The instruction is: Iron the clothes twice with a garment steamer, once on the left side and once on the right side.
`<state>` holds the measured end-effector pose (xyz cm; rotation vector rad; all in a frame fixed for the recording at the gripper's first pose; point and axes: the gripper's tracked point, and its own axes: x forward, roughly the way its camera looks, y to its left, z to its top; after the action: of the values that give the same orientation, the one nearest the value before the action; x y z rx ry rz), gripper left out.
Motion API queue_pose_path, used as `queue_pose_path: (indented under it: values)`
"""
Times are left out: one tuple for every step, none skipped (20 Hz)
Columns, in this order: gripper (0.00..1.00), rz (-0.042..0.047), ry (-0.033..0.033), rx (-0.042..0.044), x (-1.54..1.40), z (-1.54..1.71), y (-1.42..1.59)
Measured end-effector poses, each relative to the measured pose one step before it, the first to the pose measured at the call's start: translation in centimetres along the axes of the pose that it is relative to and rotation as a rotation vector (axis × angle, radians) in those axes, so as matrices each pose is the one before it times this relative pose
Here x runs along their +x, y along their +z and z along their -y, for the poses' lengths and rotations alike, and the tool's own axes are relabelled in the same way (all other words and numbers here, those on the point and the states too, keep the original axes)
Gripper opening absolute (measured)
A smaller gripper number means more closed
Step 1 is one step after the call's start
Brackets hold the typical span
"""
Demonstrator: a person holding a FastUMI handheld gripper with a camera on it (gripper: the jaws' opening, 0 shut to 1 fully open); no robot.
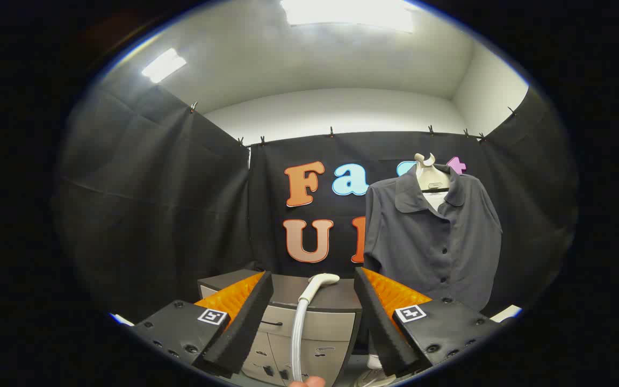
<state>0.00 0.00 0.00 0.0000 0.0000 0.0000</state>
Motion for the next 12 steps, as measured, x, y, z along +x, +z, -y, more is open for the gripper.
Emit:
queue_pose_path:
  values:
    - [0.97, -0.00010, 0.00088, -0.00078, 0.060, -0.002, -0.046]
    - [0.97, -0.00136, 0.00108, -0.00027, -0.132, 0.047, 0.001]
    - [0.97, -0.00229, 0.00018, 0.00029, 0.097, -0.008, -0.088]
    - [0.97, -0.00153, 0.00104, 0.00102, 0.065, -0.004, -0.033]
    - [0.97, -0.00128, 0.00008, 0.00105, 0.056, -0.019, -0.021]
    - [0.97, -0.00133, -0.00116, 0.00100, 0.061, 0.030, -0.106]
    - [0.97, -0.00152, -0.00163, 0.00097, 0.024, 0.078, -0.089]
    - [0.97, -0.00156, -0.00038, 0.00086, 0.109, 0.019, 0.004]
    - [0.97, -0.00060, -0.00094, 0.00025, 0.050, -0.016, 0.054]
    - [0.97, 0.00065, -0.00019, -0.00012, -0.170, 0.024, 0.018]
    - [0.97, 0.00157, 0.00058, -0.00045, 0.037, 0.043, 0.032]
    - [0.97, 0.00013, 0.00189, 0.00074, 0.099, -0.085, -0.001]
